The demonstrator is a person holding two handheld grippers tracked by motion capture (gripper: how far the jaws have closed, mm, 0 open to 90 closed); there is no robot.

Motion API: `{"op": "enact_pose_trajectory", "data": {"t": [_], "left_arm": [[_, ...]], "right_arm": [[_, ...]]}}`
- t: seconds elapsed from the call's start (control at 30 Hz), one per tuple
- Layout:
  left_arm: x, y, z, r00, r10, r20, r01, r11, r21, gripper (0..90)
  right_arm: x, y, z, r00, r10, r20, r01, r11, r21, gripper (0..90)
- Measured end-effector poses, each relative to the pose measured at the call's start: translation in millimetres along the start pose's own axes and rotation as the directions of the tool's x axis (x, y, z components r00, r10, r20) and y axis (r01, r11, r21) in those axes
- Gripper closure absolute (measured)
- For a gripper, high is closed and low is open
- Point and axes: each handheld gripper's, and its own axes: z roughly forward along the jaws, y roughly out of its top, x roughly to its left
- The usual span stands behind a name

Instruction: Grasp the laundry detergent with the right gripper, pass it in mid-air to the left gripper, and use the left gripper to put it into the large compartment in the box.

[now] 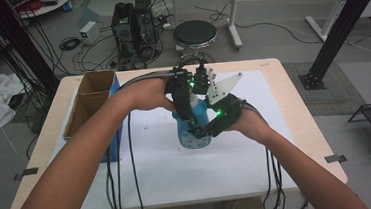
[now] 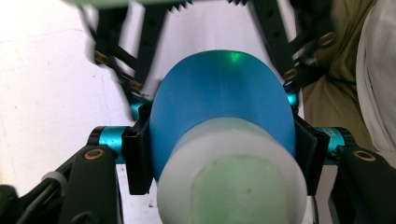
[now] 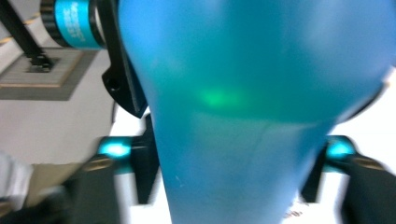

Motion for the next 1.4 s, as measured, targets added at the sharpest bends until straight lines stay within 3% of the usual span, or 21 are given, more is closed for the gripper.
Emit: {"op": "enact_pose_trajectory", "data": {"t": [0.1,0.13,0.2,0.23,0.27,0.3,0.33,0.4,0.43,0.5,0.53,0.6,0.67,0.73,0.8,0.87,1.03,1.07,1.13,1.27,1.4], "left_arm": [[-0.1,-1.3,-1.5,1.0,0.002,-0.002,-0.002,1.0,-0.008,37.8],[-0.3,-1.3,-2.9,1.0,0.002,-0.008,-0.002,1.0,0.008,37.7],[-0.4,-3.5,-4.0,0.9999,0.005,-0.011,-0.005,1.0,0.004,37.8],[-0.4,-5.0,-5.5,0.9999,0.0,-0.011,0.0,1.0,0.001,37.8],[-0.1,-6.0,-6.5,0.9999,-0.003,-0.012,0.003,1.0,-0.003,37.8],[-0.1,-7.4,-8.4,0.9999,-0.005,-0.016,0.005,1.0,-0.004,37.8],[-0.1,-8.3,-9.5,0.9998,-0.005,-0.017,0.005,1.0,-0.005,37.8],[0.0,-10.4,-11.2,0.9995,-0.007,-0.03,0.007,1.0,-0.005,37.8],[-0.2,-11.1,-11.7,0.9995,-0.012,-0.028,0.012,0.9999,-0.003,37.9],[0.1,-12.0,-12.3,0.9994,-0.016,-0.03,0.016,0.9999,0.003,37.9],[0.0,-12.3,-12.1,0.9994,-0.017,-0.03,0.017,0.9998,0.006,37.9],[0.3,-13.0,-12.0,0.9993,-0.024,-0.028,0.024,0.9996,0.015,37.8],[1.4,-15.3,-11.9,0.9988,-0.036,-0.034,0.037,0.9991,0.022,37.8],[2.8,-18.4,-12.8,0.998,-0.051,-0.038,0.052,0.9983,0.028,37.8],[4.7,-22.6,-14.6,0.996,-0.073,-0.053,0.074,0.9968,0.031,37.8],[6.8,-26.4,-16.6,0.9938,-0.093,-0.061,0.095,0.9951,0.029,37.7],[9.9,-35.0,-20.0,0.9871,-0.139,-0.079,0.142,0.9893,0.033,37.7],[10.2,-36.8,-20.8,0.9857,-0.148,-0.081,0.151,0.9881,0.031,37.7],[10.8,-40.3,-22.6,0.9827,-0.161,-0.091,0.164,0.9859,0.032,37.7],[12.3,-47.1,-28.1,0.9773,-0.187,-0.1,0.19,0.9814,0.026,37.7],[13.8,-53.5,-36.6,0.9697,-0.219,-0.107,0.224,0.9742,0.03,37.7]], "right_arm": [[3.7,-2.3,-7.9,0.9997,0.02,-0.01,-0.02,0.999,0.031,22.3],[3.4,-4.4,-9.6,0.9999,0.008,-0.009,-0.007,1.0,0.027,21.0],[2.8,-8.3,-13.7,0.9997,0.018,-0.02,-0.017,0.999,0.034,11.5],[5.2,-10.3,-18.0,0.9982,0.054,-0.027,-0.052,0.997,0.054,11.5],[4.8,-13.2,-22.1,0.9987,0.049,-0.015,-0.048,0.997,0.056,11.5],[-0.9,-15.9,-24.7,0.9996,-0.029,-0.008,0.029,0.998,0.059,11.5],[0.7,-19.1,-29.3,0.9999,-0.015,0.007,0.014,0.995,0.095,11.5],[-1.8,-22.7,-34.1,0.9989,-0.015,0.045,0.012,0.996,0.086,11.5],[-2.0,-24.9,-36.1,0.9977,0.022,0.064,-0.028,0.996,0.082,11.5],[-3.0,-28.9,-41.3,0.9951,0.047,0.087,-0.056,0.993,0.104,11.5],[-1.2,-31.6,-44.7,0.9947,0.066,0.078,-0.075,0.989,0.125,11.5],[-2.0,-35.7,-50.0,0.9973,0.002,0.073,-0.012,0.989,0.145,11.5],[-1.5,-38.5,-53.7,0.9972,0.014,0.074,-0.029,0.98,0.197,11.5],[0.0,-41.0,-57.4,0.9931,0.008,0.117,-0.036,0.969,0.245,11.5],[-1.1,-43.5,-62.4,0.9927,0.029,0.117,-0.059,0.963,0.263,11.5],[-1.8,-43.4,-67.8,0.9877,0.039,0.152,-0.081,0.957,0.279,11.4],[-0.2,-38.2,-81.4,0.9826,0.02,0.185,-0.089,0.923,0.373,7.5],[-0.5,-38.0,-82.6,0.9831,0.013,0.183,-0.087,0.912,0.4,1.6],[-1.1,-37.8,-85.2,0.9878,0.024,0.154,-0.09,0.895,0.437,0.5],[-0.5,-36.4,-92.2,0.9902,0.002,0.14,-0.066,0.891,0.45,0.6],[-0.8,-37.7,-95.8,0.9929,-0.003,0.119,-0.055,0.875,0.481,0.7]]}}
